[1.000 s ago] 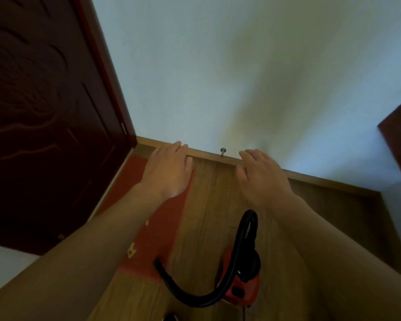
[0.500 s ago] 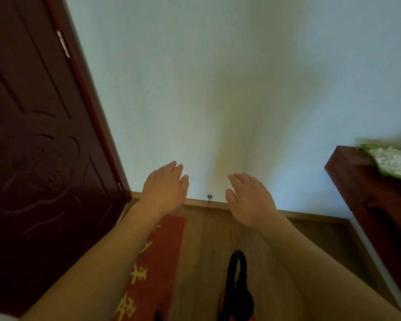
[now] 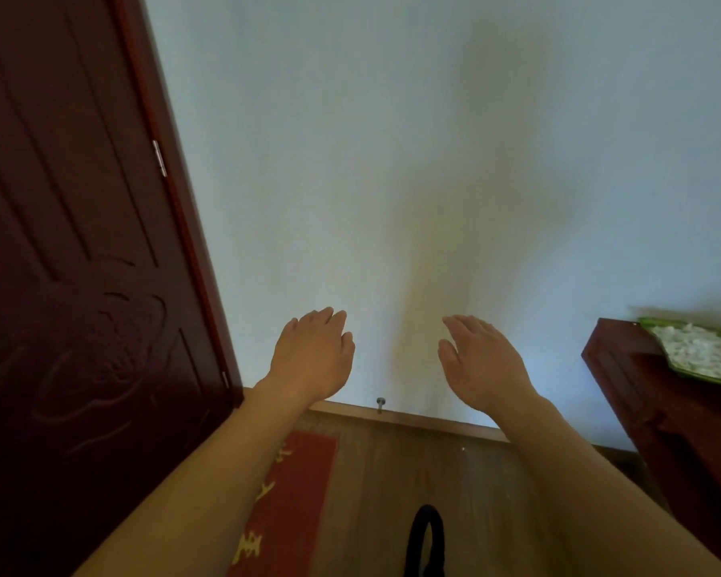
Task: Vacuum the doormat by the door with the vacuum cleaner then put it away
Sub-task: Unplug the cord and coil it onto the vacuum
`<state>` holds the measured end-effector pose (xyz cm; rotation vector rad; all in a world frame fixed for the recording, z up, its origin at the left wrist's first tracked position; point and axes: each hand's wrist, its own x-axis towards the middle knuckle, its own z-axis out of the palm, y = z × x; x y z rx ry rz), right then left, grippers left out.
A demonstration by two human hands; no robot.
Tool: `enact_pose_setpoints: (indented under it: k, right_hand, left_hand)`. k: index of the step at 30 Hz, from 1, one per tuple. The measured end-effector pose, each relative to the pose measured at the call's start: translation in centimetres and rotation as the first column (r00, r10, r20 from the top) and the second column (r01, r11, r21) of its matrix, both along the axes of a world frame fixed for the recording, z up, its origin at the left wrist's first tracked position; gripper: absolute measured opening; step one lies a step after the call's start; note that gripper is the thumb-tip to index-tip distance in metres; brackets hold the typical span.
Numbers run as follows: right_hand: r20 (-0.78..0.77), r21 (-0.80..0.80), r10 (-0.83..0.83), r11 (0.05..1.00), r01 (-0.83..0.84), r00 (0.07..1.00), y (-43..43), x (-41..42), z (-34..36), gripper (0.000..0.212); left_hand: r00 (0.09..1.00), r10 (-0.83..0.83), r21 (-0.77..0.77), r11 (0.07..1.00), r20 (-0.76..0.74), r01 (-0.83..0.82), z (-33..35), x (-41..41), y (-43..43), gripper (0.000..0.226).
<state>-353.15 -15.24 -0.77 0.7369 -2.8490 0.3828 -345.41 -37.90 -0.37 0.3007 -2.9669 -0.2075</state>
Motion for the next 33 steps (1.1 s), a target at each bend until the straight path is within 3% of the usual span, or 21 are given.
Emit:
enact_pose_setpoints:
  k: [15, 33]
  right_hand:
    - [-0.017, -0.022, -0.042, 0.999, 0.041, 0.999, -1.3, 1.4, 0.7, 0.049]
    - [-0.024, -0.047, -0.231, 0.972, 0.229, 0.973, -9.6, 9.4, -0.4, 0.048]
  left_hand:
    - [1.0, -0.015, -0.004, 1.0, 0.013, 0.015, 1.0, 0.2, -0.9, 0.048]
    - [0.974, -0.228, 0.021, 0.973, -0.003, 0.229, -0.3, 3.2, -9.6, 0.047]
